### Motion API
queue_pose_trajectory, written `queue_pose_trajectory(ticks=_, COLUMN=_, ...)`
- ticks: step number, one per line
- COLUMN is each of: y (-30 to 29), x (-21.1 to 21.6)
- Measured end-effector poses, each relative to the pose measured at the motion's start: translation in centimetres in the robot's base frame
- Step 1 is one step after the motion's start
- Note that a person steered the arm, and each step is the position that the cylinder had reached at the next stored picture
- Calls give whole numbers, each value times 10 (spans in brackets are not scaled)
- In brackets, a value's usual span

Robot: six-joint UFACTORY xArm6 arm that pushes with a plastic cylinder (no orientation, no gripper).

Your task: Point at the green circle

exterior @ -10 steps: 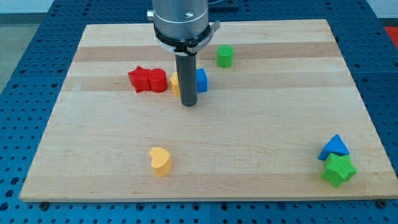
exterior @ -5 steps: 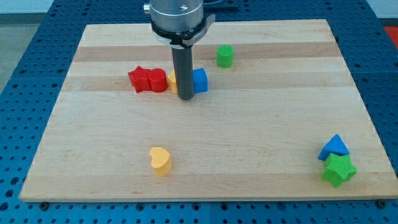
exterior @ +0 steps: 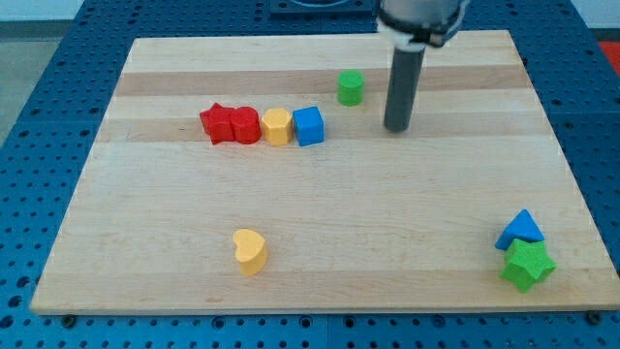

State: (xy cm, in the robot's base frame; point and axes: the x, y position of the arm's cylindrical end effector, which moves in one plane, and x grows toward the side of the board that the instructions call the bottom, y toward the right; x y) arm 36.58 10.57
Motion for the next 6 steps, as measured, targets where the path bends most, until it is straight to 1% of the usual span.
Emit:
queue_pose_trajectory(ticks=1, y=19, x=-68)
queue_pose_trajectory(ticks=2, y=1, x=-120)
queue_pose_trajectory(ticks=3, y=-35, x=-120)
queue_pose_trajectory(ticks=4, y=-37, x=-105)
queue_pose_trajectory(ticks=6, y=-37, x=-61)
